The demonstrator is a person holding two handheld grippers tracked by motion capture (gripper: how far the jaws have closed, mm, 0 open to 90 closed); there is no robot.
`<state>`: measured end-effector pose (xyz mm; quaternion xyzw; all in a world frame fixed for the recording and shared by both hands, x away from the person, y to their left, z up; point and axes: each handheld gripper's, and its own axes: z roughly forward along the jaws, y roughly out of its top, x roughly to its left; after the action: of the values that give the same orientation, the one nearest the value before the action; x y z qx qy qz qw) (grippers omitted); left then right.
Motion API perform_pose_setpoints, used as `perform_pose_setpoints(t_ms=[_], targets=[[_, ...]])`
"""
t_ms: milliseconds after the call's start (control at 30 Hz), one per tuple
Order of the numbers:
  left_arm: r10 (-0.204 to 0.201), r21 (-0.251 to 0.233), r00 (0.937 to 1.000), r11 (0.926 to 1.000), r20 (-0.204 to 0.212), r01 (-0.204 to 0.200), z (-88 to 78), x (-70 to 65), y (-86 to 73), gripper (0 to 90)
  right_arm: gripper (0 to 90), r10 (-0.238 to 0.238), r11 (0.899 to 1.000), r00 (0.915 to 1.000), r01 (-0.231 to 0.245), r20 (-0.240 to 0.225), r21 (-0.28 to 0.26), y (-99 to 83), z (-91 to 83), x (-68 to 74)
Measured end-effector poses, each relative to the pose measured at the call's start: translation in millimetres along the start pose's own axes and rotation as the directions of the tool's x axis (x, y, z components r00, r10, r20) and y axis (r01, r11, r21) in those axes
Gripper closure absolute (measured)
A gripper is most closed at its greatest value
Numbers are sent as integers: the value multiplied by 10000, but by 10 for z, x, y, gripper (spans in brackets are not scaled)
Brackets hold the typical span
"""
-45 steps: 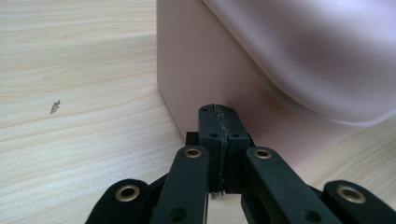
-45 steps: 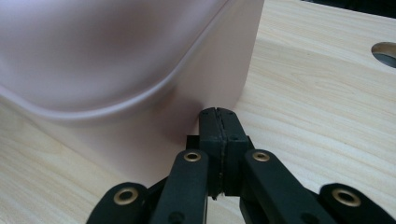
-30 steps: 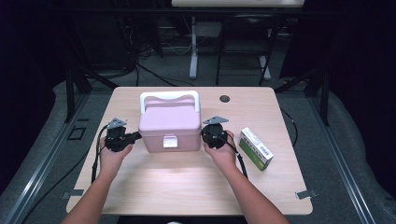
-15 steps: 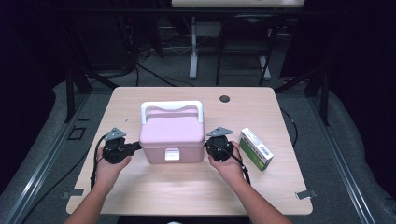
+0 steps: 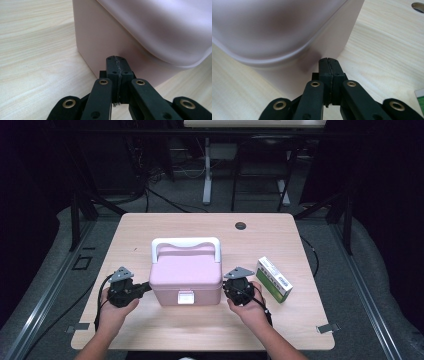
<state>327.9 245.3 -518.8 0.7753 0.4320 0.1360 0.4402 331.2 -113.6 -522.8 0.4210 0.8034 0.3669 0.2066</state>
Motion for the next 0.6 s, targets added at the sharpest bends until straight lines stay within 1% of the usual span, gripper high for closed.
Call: perform_pose_setpoints(t_ms=[67, 100, 133, 267, 333, 367, 400, 500, 533, 567, 600], targets=[[-22, -18, 10000, 10000, 10, 22, -17, -28, -20, 900, 900, -70, 10000, 10000, 70, -55, -23, -48, -53, 23], [15, 60, 10000, 10000, 27, -15, -28, -35, -23, 900, 900, -70, 10000, 10000, 70, -55, -23, -48, -53, 23], [-51, -8, 10000, 10000, 62, 51, -31, -53, -35, 900, 900, -6, 10000, 10000, 6, -70, -20, -58, -65, 27], [52, -10, 9998, 10000, 171, -52, -63, -122, -80, 900, 900, 263, 9996, 9995, -264, -173, -77, -132, -142, 42], [53, 11, 9996, 10000, 270, -53, -85, -163, -105, 900, 900, 182, 9998, 9997, -184, -157, -126, -173, -181, 54], [144, 9, 9996, 9999, 258, -144, -93, -180, -115, 900, 900, 156, 9998, 9998, -158, -123, -135, -195, -207, 67], [118, 13, 9995, 9999, 287, -119, -102, -201, -126, 900, 900, 106, 9999, 9999, -107, -103, -124, -213, -229, 75], [144, 28, 9990, 9999, 421, -145, -124, -251, -153, 900, 900, -195, 9998, 9998, 195, -8, -92, -251, -285, 94], [186, 70, 9990, 9998, 395, -189, -134, -271, -159, 900, 900, -219, 9997, 9998, 219, -19, -68, -262, -305, 96], [173, 11, 9989, 9998, 427, -174, -137, -294, -171, 900, 900, -232, 9997, 9997, 232, -74, -32, -273, -323, 92], [173, 41, 9989, 9998, 443, -175, -143, -307, -177, 900, 900, -174, 9998, 9998, 174, -107, -14, -290, -344, 92]])
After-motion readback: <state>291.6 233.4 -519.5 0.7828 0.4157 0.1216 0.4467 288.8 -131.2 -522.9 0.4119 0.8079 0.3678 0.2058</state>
